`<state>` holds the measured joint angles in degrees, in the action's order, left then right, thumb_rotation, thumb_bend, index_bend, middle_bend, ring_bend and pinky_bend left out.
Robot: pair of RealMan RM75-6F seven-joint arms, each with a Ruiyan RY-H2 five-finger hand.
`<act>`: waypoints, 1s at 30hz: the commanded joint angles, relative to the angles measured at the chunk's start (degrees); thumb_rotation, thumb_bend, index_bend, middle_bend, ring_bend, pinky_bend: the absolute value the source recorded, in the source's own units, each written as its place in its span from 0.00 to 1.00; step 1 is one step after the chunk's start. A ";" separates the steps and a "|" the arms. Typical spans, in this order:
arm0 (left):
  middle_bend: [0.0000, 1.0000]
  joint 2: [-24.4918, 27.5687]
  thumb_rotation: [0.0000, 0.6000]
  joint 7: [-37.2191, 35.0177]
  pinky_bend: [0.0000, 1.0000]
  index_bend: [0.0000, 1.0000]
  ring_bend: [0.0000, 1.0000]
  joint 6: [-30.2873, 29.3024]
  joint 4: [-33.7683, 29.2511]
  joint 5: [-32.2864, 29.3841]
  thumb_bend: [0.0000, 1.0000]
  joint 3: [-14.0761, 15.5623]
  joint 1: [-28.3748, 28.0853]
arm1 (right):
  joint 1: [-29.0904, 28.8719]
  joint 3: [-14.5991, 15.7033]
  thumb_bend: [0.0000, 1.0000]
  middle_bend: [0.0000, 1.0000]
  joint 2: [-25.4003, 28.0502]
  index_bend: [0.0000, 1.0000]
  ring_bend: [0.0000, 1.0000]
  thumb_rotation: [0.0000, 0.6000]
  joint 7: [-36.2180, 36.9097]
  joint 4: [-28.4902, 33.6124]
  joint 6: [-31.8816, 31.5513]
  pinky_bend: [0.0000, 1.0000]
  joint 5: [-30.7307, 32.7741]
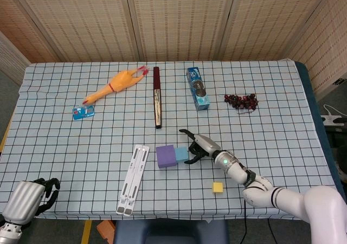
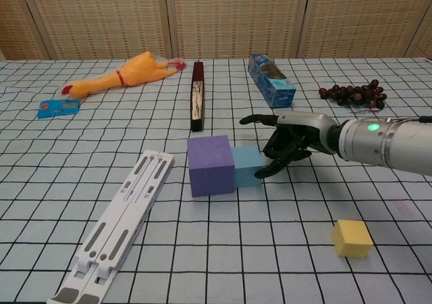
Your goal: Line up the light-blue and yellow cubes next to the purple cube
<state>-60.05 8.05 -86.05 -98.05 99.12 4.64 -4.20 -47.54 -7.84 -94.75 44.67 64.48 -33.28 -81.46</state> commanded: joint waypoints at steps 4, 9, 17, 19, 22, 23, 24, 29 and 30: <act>0.69 0.03 1.00 0.00 0.83 0.52 0.63 -0.20 -0.02 0.14 0.47 0.04 0.09 | 0.78 1.34 0.00 0.89 4.87 0.00 0.95 1.00 -7.15 4.96 -0.91 1.00 0.52; 0.69 -0.12 1.00 0.63 0.83 0.52 0.63 0.22 -0.15 0.13 0.47 0.10 -0.01 | 3.91 1.47 0.00 0.89 11.15 0.20 0.95 1.00 -15.13 13.02 -5.42 1.00 3.30; 0.69 -0.19 1.00 1.38 0.83 0.52 0.63 0.90 -0.49 -0.27 0.47 0.08 -0.18 | 2.95 0.43 0.16 0.90 11.56 0.34 0.96 1.00 -23.90 15.22 -1.82 1.00 12.16; 0.69 -0.15 1.00 1.24 0.83 0.52 0.63 0.88 -0.49 -0.35 0.47 0.09 -0.16 | 2.40 0.31 0.21 0.90 11.06 0.35 0.96 1.00 -24.10 14.77 -0.15 1.00 13.50; 0.69 -0.13 1.00 1.06 0.83 0.52 0.63 0.76 -0.42 -0.32 0.47 0.05 -0.15 | 1.62 0.03 0.26 0.90 9.80 0.36 0.96 1.00 -24.12 13.60 1.84 1.00 14.94; 0.69 -0.12 1.00 1.02 0.83 0.52 0.63 0.71 -0.41 -0.25 0.47 0.06 -0.15 | 1.39 -0.14 0.28 0.90 9.42 0.36 0.96 1.00 -23.86 13.33 2.48 1.00 15.34; 0.69 -0.11 1.00 0.98 0.83 0.52 0.63 0.68 -0.39 -0.19 0.47 0.08 -0.15 | 1.18 -0.33 0.30 0.90 9.08 0.37 0.96 1.00 -23.43 13.11 3.23 1.00 15.72; 0.69 -0.09 1.00 0.73 0.83 0.52 0.63 0.48 -0.29 -0.04 0.47 0.08 -0.11 | 0.50 -1.65 0.35 0.90 8.03 0.38 0.96 1.00 -19.69 12.41 7.09 1.00 15.81; 0.69 -0.08 1.00 0.66 0.83 0.52 0.63 0.43 -0.26 -0.07 0.47 0.05 -0.11 | 0.53 -1.83 0.35 0.90 7.86 0.38 0.96 1.00 -19.22 12.20 7.28 1.00 15.45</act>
<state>-60.14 8.71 -85.60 -98.32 99.05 4.70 -4.32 -46.82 -9.19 -86.45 24.63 77.09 -26.70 -65.69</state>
